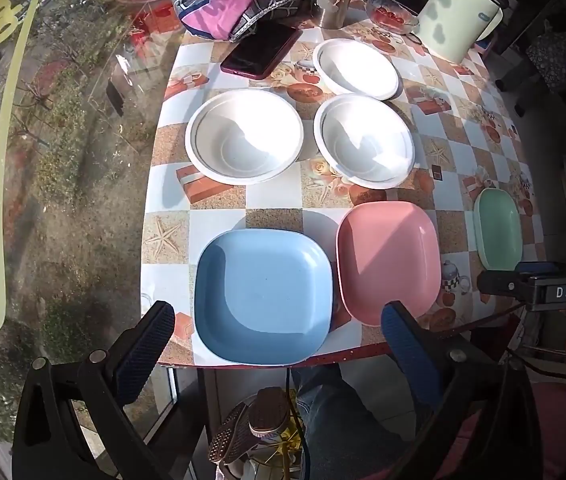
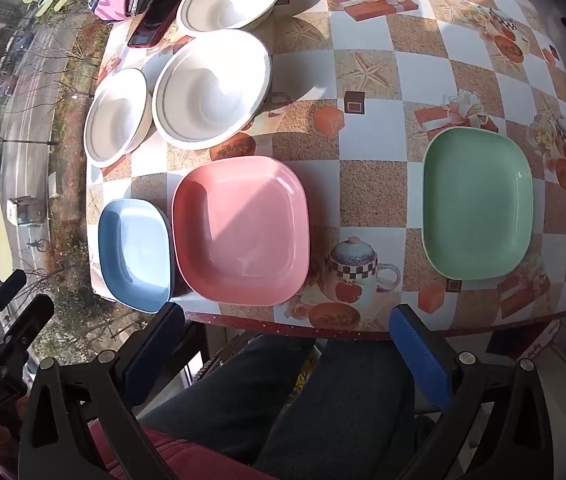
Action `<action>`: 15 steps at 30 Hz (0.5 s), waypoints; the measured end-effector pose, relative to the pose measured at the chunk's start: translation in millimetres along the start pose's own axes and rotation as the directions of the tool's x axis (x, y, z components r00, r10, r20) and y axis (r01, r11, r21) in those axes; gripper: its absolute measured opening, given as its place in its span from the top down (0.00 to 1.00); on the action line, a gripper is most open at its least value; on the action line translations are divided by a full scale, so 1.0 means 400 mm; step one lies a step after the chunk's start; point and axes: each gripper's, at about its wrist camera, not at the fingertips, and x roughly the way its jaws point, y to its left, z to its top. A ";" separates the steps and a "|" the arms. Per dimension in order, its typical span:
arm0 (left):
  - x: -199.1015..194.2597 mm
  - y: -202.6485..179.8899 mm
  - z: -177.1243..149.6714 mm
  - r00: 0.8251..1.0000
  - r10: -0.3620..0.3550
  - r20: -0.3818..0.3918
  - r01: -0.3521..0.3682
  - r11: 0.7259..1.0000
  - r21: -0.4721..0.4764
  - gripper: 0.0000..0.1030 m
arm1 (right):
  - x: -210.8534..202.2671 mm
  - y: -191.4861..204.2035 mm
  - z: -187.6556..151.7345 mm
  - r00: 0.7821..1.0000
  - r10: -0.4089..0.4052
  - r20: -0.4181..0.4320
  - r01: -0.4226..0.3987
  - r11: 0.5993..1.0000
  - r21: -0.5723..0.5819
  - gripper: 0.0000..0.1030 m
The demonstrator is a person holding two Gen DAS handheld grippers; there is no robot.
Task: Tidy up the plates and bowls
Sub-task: 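Move the right tool toward the rim of the pink plate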
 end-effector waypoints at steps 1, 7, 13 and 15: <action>0.008 -0.002 -0.004 1.000 0.001 -0.008 -0.001 1.000 0.004 0.00 | 0.013 -0.001 0.000 1.000 -0.001 -0.007 0.001 1.000 -0.001 0.00; 0.035 -0.005 -0.010 0.998 0.032 -0.058 -0.030 0.999 0.036 0.00 | 0.086 -0.011 -0.007 0.998 0.010 -0.057 -0.010 1.000 -0.003 0.00; 0.064 -0.014 -0.014 0.995 0.067 -0.076 -0.062 0.996 0.063 0.00 | 0.145 -0.032 0.017 0.999 -0.028 -0.044 0.028 1.000 -0.002 0.00; 0.060 -0.016 -0.017 0.993 0.082 -0.086 -0.076 0.994 0.078 0.00 | 0.150 -0.021 0.033 1.000 0.006 -0.016 -0.006 1.000 0.006 0.00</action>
